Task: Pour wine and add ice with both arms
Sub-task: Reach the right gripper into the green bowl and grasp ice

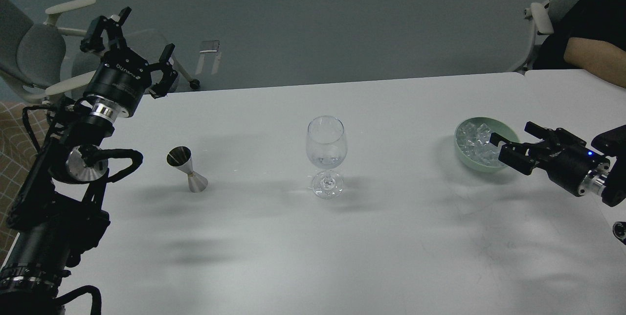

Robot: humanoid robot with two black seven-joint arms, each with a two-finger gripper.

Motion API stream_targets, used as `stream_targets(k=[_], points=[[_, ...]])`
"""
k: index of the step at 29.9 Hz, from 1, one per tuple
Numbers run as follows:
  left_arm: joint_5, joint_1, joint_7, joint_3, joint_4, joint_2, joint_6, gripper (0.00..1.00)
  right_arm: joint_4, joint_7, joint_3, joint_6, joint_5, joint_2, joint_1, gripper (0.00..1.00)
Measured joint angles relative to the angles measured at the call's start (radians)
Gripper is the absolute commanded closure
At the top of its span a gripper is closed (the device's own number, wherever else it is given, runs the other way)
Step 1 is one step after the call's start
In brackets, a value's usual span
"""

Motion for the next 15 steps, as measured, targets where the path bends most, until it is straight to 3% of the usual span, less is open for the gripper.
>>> stream_targets(k=[4,5,6,9,15], points=[[0.000,0.005,0.000,0.000,-0.002,-0.003,0.000,0.02,-0.046,-0.004,-0.039,-0.002,0.000,0.023,0.042,0.16],[0.000,0.005,0.000,0.000,-0.002,-0.004,0.000,0.02,-0.056,-0.004,-0.051,-0.002,-0.001,0.026,0.052,0.16],[0.000,0.005,0.000,0.000,-0.003,-0.004,0.000,0.02,-0.067,-0.004,-0.066,-0.004,-0.001,0.030,0.064,0.27],[0.000,0.005,0.000,0.000,-0.003,-0.004,0.000,0.02,-0.086,-0.004,-0.093,-0.006,-0.001,0.039,0.088,0.41],[0.000,0.006,0.000,0.000,-0.003,-0.004,-0.001,0.02,-0.129,-0.003,-0.118,-0.006,-0.001,0.070,0.112,0.50]])
